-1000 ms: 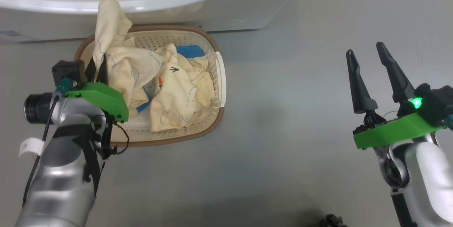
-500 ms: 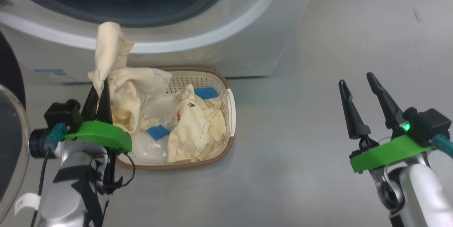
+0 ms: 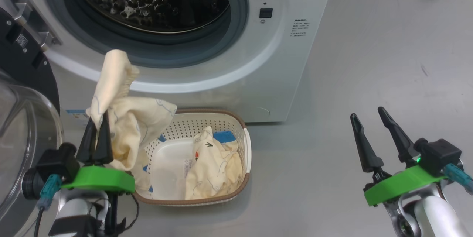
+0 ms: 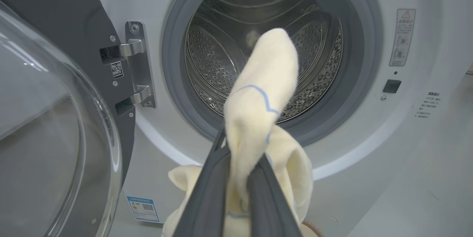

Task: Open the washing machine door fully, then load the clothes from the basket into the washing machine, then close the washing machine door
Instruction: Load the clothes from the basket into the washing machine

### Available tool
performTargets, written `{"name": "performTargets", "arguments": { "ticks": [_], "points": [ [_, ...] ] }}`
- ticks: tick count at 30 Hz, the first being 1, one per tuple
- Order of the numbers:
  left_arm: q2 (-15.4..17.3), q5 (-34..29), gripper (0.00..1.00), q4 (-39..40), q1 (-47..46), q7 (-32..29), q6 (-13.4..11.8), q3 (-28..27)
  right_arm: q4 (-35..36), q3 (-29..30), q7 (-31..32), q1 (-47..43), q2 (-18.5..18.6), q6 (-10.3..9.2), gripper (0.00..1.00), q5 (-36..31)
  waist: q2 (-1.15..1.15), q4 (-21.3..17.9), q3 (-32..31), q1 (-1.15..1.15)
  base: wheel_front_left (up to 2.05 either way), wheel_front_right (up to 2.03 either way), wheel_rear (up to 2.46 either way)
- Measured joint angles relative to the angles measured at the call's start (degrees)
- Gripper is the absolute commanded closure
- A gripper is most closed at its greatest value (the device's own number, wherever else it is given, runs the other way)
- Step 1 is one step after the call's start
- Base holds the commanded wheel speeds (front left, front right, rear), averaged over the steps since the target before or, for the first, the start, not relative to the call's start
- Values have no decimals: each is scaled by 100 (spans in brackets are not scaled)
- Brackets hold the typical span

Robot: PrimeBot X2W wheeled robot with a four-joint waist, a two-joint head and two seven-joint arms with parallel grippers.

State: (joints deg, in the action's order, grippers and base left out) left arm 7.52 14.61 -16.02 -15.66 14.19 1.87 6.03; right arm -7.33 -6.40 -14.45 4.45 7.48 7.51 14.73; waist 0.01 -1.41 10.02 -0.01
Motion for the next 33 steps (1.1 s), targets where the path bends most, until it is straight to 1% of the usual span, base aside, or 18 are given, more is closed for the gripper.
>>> {"name": "performTargets", "arguments": {
  "ticks": [7,17,24,33],
  "points": [
    [66,3,100,544,635,0,-196,-108,53,-3,0,-176,1,0,0,-12,0,-22,-264,0,0,0,0],
    [65,105,100,1031,1268,-1,-494,-266,83,1,0,-308,2,0,0,-18,0,-117,-278,0,0,0,0],
    [53,112,100,1116,1408,-3,-590,-292,85,8,0,-306,1,0,0,-18,0,-121,-239,0,0,0,0],
    [62,175,100,1151,1373,-8,-597,-296,129,19,0,-289,0,0,0,-19,0,-112,-47,1,0,0,0]
  ]
}}
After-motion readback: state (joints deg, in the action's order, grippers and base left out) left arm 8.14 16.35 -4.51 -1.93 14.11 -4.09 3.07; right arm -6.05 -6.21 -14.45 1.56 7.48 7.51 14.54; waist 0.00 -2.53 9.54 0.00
